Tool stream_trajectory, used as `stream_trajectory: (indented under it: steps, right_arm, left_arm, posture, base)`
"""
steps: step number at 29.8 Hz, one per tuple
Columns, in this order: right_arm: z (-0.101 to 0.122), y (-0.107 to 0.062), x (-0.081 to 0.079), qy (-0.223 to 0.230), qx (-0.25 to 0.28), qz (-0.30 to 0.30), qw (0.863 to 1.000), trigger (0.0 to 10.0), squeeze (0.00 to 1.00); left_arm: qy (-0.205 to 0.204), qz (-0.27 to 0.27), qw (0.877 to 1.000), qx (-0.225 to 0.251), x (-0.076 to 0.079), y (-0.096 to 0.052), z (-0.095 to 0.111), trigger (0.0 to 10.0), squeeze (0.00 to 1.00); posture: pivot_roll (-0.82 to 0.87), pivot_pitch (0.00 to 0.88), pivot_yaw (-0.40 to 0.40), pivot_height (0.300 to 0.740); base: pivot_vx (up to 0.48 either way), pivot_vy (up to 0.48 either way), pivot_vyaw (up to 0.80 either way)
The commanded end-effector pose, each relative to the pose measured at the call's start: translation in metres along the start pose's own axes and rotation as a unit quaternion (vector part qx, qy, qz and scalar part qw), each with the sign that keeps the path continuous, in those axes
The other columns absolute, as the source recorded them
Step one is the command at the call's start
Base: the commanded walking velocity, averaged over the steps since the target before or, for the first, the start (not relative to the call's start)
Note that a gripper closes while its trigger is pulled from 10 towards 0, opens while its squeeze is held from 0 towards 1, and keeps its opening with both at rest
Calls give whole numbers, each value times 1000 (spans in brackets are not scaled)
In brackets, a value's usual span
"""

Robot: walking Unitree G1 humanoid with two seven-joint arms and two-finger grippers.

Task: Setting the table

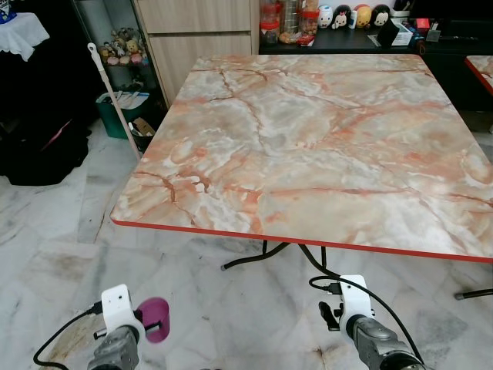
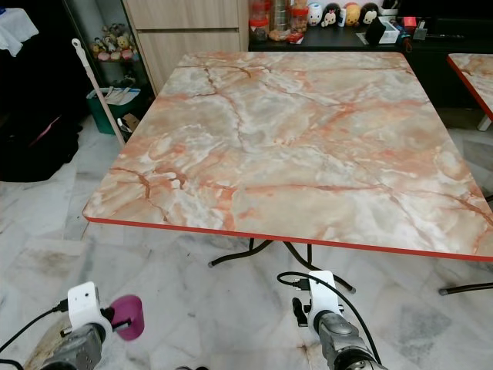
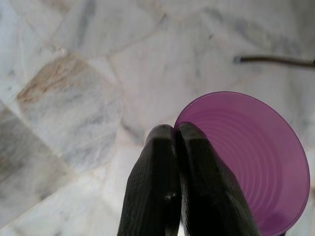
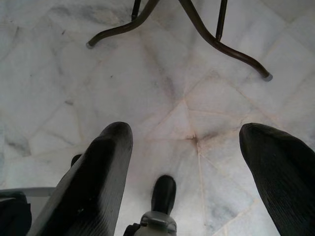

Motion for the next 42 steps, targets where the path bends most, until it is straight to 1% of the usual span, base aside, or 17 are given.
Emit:
stream_trajectory:
  steps: [1,3,5,9,11,16,18,19,21,23,27,28,36,37,38,42]
  right_arm:
    - [-3,0,-1,1,-2,-1,1000,10000,0]
    - [-5,0,1,11,-7,-6,1000,10000,0]
    - [-5,0,0,5,-7,-6,1000,10000,0]
    - [-5,0,-1,12,-3,-2,1000,10000,0]
    - [-5,0,-1,12,-3,-2,1000,10000,0]
    - [-6,0,0,11,-5,-4,1000,10000,0]
    - [-7,0,0,11,-6,-5,1000,10000,0]
    - [-7,0,0,11,-6,-5,1000,10000,0]
    - [-7,0,1,11,-5,-4,1000,10000,0]
    - [-7,0,0,11,-5,-4,1000,10000,0]
    - [-7,0,0,14,-3,-1,1000,10000,0]
    - [-7,0,0,14,-3,-1,1000,10000,0]
    - [-6,0,0,11,-3,0,1000,10000,0]
    - [-5,0,0,0,-2,0,1000,10000,0]
    - [-3,0,0,-7,1,-1,1000,10000,0]
    - [-3,0,-2,-1,-1,2,1000,10000,0]
  left_arm:
    - [10,5,1000,-3,-5,-1,-4,10000,0]
    - [17,11,1000,-15,-16,-4,-18,10000,0]
    - [19,17,999,-24,-26,-8,-30,10000,0]
    - [24,19,999,-30,-32,-10,-36,10000,0]
    - [26,18,999,-30,-32,-10,-35,10000,0]
    - [29,16,999,-31,-28,-8,-33,10000,0]
    - [35,12,999,-32,-20,-7,-32,10000,0]
    - [35,12,999,-32,-20,-7,-32,10000,0]
    - [43,6,999,-31,-11,-6,-27,10000,0]
    - [43,5,999,-30,-9,-5,-25,10000,0]
    - [47,0,999,-21,5,-1,-9,10000,0]
    - [48,0,999,-20,6,-1,-8,10000,0]
    - [49,0,999,-20,8,0,-7,10000,0]
    - [50,0,999,-18,10,1,-2,10000,0]
    - [53,0,998,-13,9,2,5,10000,0]
    - [59,1,998,-8,8,3,11,10000,0]
  posture:
    - [-29,46,49,740]
    - [-34,40,51,740]
    - [-34,29,52,740]
    - [-32,24,53,740]
    - [-32,24,53,740]
    - [-35,18,55,740]
    - [-35,15,54,740]
    - [-35,15,54,740]
    - [-34,13,54,740]
    - [-34,13,54,740]
    - [-35,11,54,740]
    - [-35,11,54,740]
    - [-33,18,53,740]
    - [-32,41,56,740]
    - [-32,41,56,740]
    - [-32,51,59,740]
  base:
    - [0,0,0]
    - [0,-480,-769]
    - [0,-480,-384]
    - [0,-480,0]
    - [0,-480,0]
    - [0,-480,0]
    - [0,-411,0]
    - [0,-409,0]
    - [0,-396,0]
    - [0,-394,0]
    - [0,-393,0]
    - [0,-386,0]
    - [0,-386,0]
    - [0,-382,763]
    - [0,-379,0]
    - [0,-380,0]
Point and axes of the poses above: a point about 5 cm out from each wrist's last joint towards the gripper, its own y axis pointing out of the wrist towards the gripper, its own z axis along the axis of the wrist's last joint, x = y × z, the point moved 6 cm from there along y, pointing out of the wrist towards the gripper, and after that the axes turned 13 degrees about y, right-handed, at the moved point
